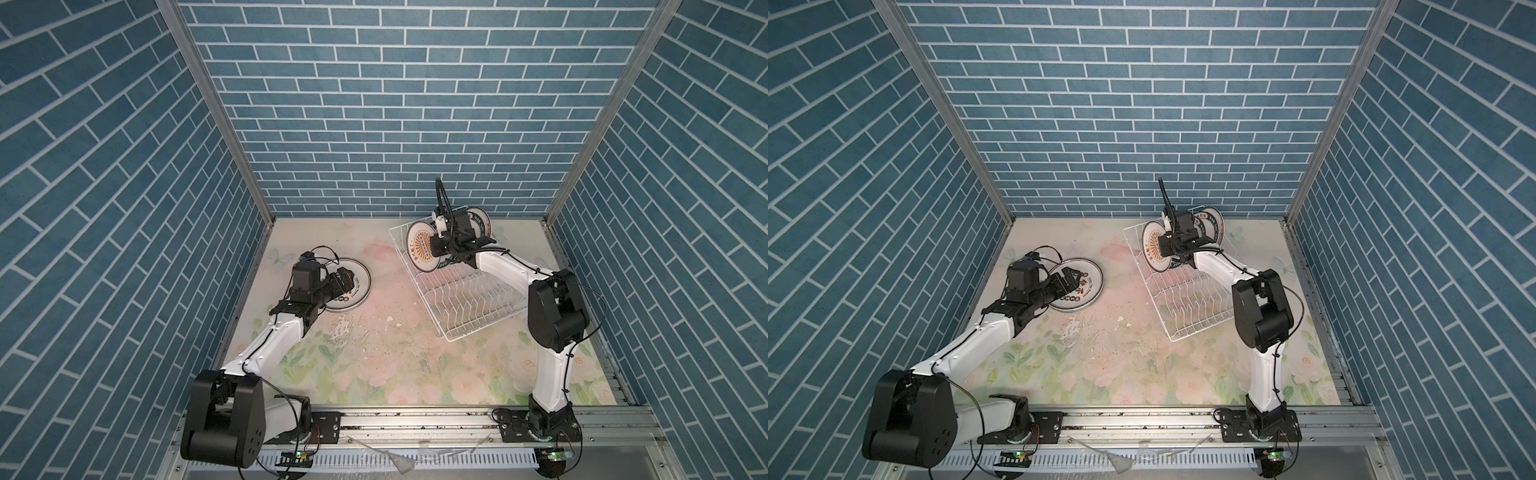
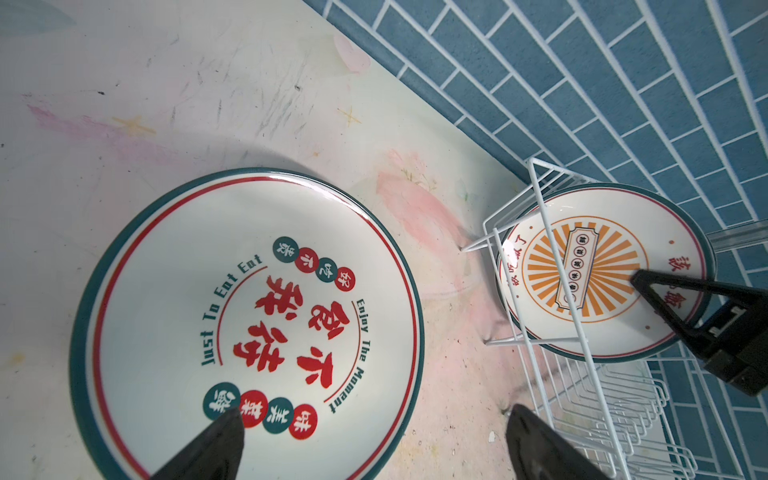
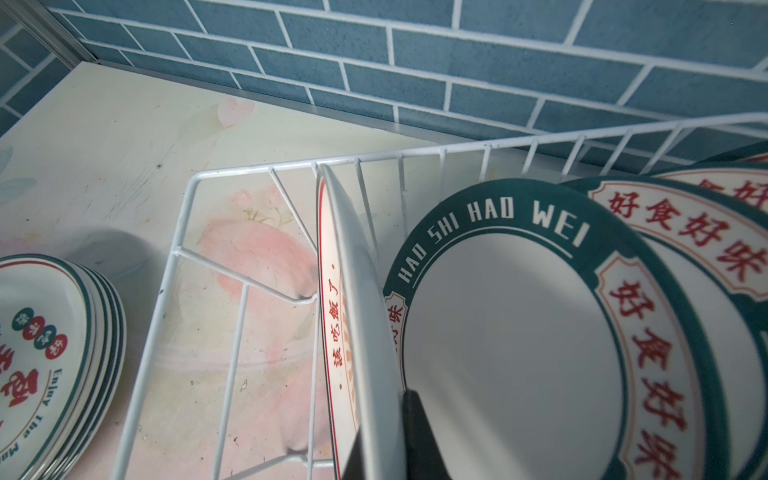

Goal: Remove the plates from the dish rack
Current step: 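Grasp the orange-sunburst plate in the rack with the right gripper, then lift the orange-sunburst plate out of the rack with the right gripper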

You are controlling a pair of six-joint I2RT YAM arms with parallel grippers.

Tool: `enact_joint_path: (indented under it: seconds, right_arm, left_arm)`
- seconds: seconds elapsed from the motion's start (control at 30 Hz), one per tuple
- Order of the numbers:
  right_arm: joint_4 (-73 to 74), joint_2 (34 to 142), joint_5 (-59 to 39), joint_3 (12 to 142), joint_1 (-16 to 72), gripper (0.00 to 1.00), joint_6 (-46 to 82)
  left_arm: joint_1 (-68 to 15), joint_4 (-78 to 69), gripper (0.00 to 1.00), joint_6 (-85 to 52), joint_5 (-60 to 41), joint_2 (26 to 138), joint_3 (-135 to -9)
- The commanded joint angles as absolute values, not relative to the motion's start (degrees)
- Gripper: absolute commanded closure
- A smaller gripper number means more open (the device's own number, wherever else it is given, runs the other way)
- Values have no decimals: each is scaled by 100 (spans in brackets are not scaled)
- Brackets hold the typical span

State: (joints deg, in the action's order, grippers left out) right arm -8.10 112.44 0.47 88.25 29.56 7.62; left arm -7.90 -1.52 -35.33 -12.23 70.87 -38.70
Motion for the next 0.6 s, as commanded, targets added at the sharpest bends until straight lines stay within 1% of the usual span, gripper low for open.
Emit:
enact_joint_path:
  seconds: [0.0,0.2,0.4,0.57]
  right_arm:
    - [-492,10763,359,8497,2931,100,158]
    - [192,10195,457,8060,2994,100,-75]
    - [1347,9358,903,7470,3221,100,-488]
    - [2302,8710,1071,6759,3415,100,-543]
  left_arm:
    - [-805,-104,1,-3503,-1150,7040,-3882]
    - [-802,-159,1,-3363,-1313,7006,-3852]
    - [-808,-583,1,-3339,-1702,6918,-3667]
    - [-807,-794,1,-3357,-1991,6880,-3611]
